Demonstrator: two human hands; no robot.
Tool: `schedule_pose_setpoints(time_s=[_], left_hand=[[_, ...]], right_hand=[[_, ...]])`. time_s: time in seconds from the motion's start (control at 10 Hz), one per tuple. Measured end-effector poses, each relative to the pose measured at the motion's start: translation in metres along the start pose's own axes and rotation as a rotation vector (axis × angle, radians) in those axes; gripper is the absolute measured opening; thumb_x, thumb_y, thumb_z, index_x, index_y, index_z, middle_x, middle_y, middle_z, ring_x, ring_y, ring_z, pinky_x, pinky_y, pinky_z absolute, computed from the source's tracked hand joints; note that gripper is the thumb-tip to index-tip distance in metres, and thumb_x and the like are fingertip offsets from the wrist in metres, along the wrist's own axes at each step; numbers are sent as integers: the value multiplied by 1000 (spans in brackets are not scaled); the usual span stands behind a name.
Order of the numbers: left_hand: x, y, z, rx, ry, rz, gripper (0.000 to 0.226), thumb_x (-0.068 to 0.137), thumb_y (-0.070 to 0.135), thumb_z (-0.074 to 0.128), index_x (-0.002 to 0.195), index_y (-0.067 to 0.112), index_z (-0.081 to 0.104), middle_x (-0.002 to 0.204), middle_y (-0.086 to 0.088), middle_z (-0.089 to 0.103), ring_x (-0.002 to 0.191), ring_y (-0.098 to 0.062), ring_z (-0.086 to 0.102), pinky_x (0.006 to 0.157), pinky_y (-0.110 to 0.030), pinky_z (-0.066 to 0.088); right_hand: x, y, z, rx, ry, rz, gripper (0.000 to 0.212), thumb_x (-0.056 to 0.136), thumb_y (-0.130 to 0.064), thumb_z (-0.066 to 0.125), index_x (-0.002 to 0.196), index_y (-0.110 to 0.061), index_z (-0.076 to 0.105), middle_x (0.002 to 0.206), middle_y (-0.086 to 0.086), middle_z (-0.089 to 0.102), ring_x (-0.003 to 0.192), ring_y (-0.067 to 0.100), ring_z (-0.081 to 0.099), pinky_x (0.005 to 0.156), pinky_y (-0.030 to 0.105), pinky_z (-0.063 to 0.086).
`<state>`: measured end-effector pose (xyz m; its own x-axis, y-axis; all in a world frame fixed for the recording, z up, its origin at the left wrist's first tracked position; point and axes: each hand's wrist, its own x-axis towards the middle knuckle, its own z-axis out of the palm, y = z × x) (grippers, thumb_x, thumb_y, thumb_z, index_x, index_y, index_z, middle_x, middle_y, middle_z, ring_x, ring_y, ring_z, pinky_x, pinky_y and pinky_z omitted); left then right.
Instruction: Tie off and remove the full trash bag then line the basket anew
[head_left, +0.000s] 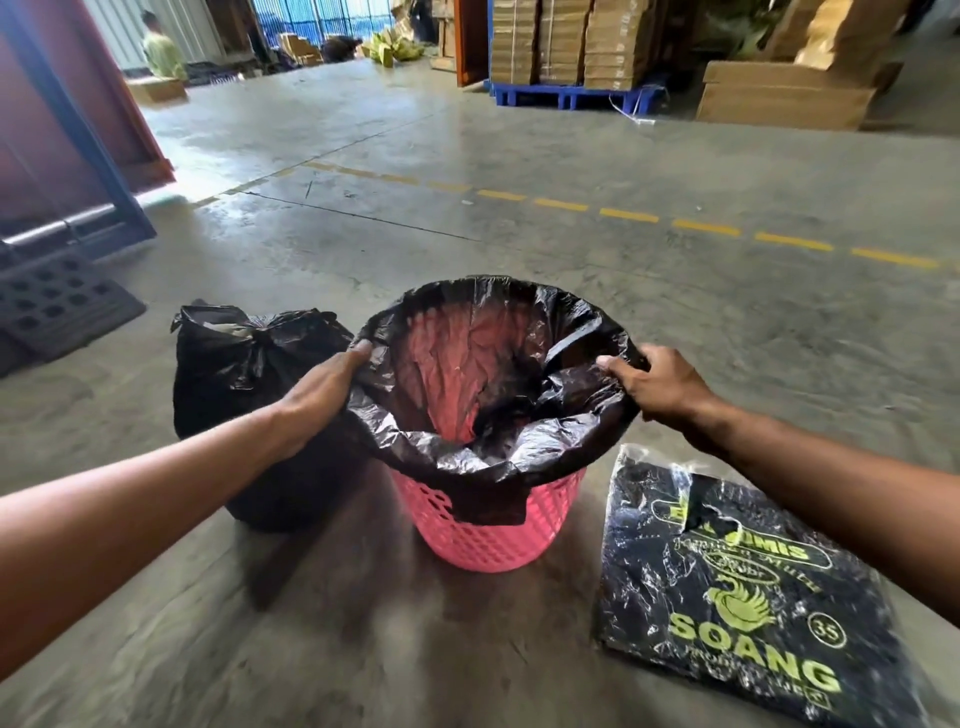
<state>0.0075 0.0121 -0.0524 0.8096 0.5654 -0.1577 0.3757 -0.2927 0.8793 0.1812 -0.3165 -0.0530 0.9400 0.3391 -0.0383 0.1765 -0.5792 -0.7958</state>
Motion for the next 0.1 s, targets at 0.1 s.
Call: schedule_pose_setpoints(time_s=[0.1], left_hand=[[3,1,-27,308,73,45,82,79,93,27,124,33,59,124,3,64,114,-23,61,107,-45,43]], right_hand=[[3,-3,-24,-10,104,26,51,83,-65,61,112,-23,62,95,3,72,69,24,72,60,31,53]])
